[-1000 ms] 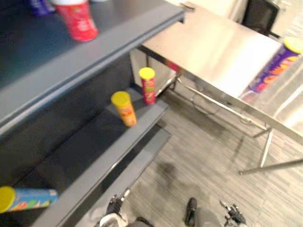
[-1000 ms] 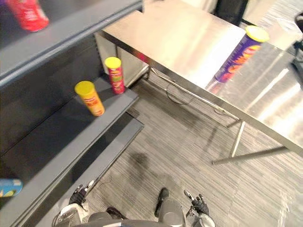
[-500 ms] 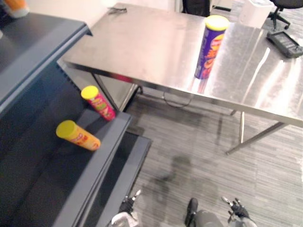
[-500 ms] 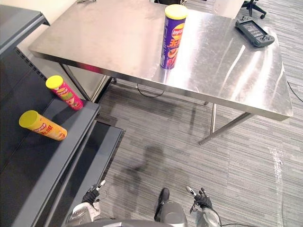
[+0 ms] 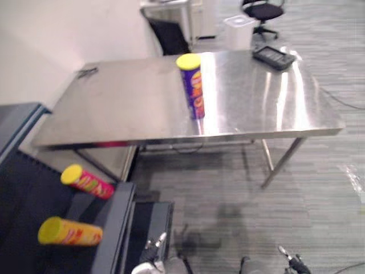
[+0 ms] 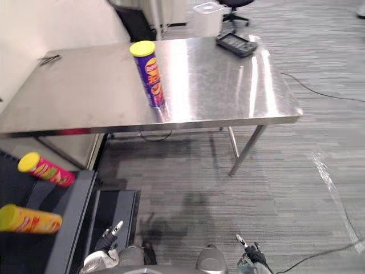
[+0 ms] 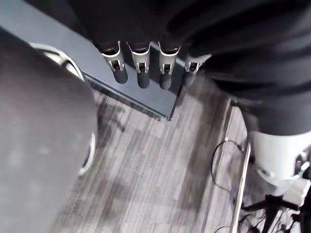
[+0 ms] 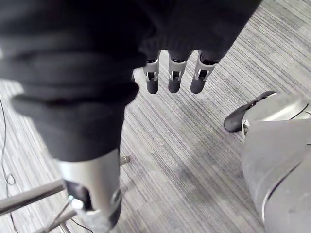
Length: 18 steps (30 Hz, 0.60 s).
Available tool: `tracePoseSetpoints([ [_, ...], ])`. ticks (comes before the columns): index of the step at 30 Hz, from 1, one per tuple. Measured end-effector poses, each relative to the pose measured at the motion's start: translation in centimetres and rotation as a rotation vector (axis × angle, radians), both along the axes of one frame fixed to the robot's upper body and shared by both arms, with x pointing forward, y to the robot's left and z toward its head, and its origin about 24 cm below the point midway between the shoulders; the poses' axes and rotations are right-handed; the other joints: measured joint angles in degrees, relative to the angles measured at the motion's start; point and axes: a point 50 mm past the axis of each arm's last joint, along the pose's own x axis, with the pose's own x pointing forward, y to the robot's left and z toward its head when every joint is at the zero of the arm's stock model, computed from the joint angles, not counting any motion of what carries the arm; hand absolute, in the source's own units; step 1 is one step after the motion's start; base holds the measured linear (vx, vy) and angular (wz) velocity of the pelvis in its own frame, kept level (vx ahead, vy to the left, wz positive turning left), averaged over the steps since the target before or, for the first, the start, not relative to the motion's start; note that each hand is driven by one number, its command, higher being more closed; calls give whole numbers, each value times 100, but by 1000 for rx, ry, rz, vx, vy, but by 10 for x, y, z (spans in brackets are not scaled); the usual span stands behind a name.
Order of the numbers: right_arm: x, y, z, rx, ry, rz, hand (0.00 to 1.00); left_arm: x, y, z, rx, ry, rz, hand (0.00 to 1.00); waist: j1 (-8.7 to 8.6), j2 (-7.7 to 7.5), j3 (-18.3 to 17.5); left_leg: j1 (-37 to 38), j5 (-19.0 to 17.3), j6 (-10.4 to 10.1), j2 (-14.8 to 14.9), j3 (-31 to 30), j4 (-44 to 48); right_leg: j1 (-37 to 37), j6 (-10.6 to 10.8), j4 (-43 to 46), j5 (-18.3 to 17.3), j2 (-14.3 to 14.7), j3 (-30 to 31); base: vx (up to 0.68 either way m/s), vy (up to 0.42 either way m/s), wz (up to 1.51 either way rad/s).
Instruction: Put the gum and the chips on the shelf.
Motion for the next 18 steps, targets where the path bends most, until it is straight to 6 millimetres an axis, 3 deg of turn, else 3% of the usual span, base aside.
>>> tracePoseSetpoints([
  [1,-11,4,-3,13,27,-6,0,4,3,2,12,-10,-10,0,28,-144,-21,54,-105,42,-208,80,-98,-20,70,-147,53,-145,171,100,227,-39],
  [6,-22,11,-7,45,47,-48,0,-4,13,-1,42,29,-20,0,31,-324,-100,285,-254,89,-432,344,-205,63,118,-444,218,-253,510,115,158,-34],
  [10,-19,15,-7,54,38,-45,0,-7,6,-4,48,60,-90,0,30,-186,-335,438,-195,186,-488,218,-374,140,160,-789,577,-221,562,202,37,-39],
  [13,-31,13,-10,60,73,-82,0,-12,-1,-7,48,95,-139,0,20,-41,-504,755,-194,187,-486,230,-642,247,128,-880,743,-157,556,168,15,-34],
  [18,-42,8,-11,50,108,-132,0,-14,-3,-8,42,102,-141,0,25,-25,-600,829,-186,189,-482,210,-801,293,184,-1055,942,-139,393,62,5,-10],
])
